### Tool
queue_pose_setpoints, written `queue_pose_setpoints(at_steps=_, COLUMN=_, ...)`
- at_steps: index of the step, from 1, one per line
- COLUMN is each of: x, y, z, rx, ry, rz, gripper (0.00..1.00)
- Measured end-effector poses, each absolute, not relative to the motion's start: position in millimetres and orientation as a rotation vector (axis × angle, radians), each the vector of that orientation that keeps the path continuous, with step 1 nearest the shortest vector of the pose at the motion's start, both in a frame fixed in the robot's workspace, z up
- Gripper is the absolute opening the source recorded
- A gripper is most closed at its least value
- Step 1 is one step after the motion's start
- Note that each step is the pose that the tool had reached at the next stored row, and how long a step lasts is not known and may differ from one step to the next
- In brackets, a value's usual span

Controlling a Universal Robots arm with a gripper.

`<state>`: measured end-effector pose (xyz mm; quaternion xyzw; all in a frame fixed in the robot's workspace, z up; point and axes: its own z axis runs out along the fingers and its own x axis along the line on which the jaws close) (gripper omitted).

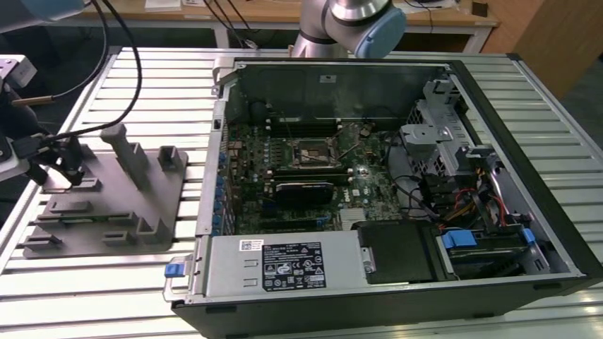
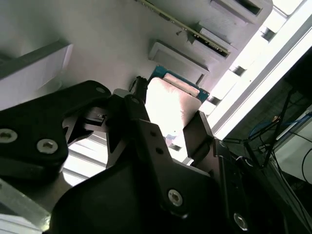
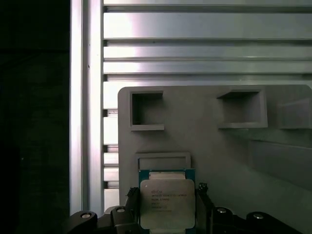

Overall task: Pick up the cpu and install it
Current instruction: 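Pick up the cpu and move it towards the insertion slot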

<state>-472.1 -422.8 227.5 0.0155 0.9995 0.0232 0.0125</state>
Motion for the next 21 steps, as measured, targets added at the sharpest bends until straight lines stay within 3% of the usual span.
queue_pose_setpoints(at_steps=21, x=-472.0, y=-422.6, z=277.5, rx=0.048, ry=3.115, rz=0.072, gripper=0.55)
